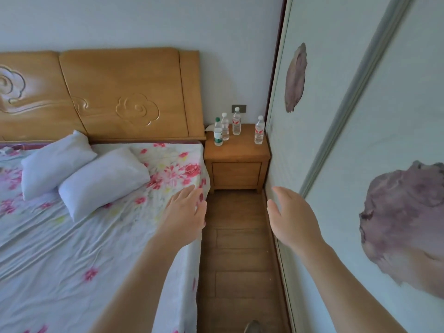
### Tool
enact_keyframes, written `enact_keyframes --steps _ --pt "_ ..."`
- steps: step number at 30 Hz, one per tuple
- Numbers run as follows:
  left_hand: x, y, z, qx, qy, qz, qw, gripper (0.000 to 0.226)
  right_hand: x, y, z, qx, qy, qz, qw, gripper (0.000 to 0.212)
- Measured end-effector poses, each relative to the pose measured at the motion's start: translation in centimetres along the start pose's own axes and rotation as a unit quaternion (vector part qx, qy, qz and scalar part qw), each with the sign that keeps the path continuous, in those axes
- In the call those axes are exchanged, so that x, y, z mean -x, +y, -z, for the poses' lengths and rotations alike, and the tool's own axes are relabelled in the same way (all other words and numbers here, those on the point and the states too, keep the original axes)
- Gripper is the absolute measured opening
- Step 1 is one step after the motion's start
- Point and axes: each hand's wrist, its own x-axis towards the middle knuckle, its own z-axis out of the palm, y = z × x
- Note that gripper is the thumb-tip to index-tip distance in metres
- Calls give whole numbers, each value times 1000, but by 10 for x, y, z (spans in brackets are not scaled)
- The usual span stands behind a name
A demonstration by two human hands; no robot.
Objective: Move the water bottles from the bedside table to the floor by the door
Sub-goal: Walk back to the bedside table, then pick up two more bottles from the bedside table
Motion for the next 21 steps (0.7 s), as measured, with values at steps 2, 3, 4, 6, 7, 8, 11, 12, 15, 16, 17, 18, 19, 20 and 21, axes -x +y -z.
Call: enact_keyframes --steps 2,3,4,6,7,8,11,12,15,16,17,18,19,20,21 --pt "-36 4 4 10 8 8 1000 47 -41 3 1 -1 -9 14 1000 49" --pt "-53 6 7 24 17 14 999 45 -61 4 1 0 -11 21 1000 49" --pt "-69 6 10 36 24 18 999 44 -81 3 2 0 -11 25 1000 49" --pt "-101 4 14 42 30 26 998 45 -118 0 2 0 -14 29 999 49" --pt "-118 2 16 44 30 31 998 47 -136 -2 1 2 -15 31 999 50" --pt "-136 -1 18 47 30 36 998 47 -154 -3 -1 5 -16 34 999 50" --pt "-193 -9 21 53 33 38 997 46 -211 -5 -12 19 -17 35 999 51" --pt "-209 -10 22 54 35 31 997 46 -226 -5 -15 24 -18 33 999 51" --pt "-275 -22 23 74 27 21 997 48 -286 -8 -30 28 -19 14 999 51" --pt "-298 -26 25 76 23 19 997 49 -306 -10 -33 27 -18 7 999 51" --pt "-321 -28 26 80 17 15 997 51 -326 -12 -35 27 -17 2 999 51" --pt "-344 -30 28 82 11 12 996 52 -345 -14 -36 26 -15 -4 1000 52" --pt "-366 -32 30 82 7 9 997 53 -363 -15 -37 26 -12 -10 1000 52" --pt "-388 -32 32 80 4 3 997 54 -381 -16 -38 28 -11 -14 999 52" --pt "-410 -32 33 80 2 -2 997 54 -398 -16 -39 31 -10 -17 999 52"
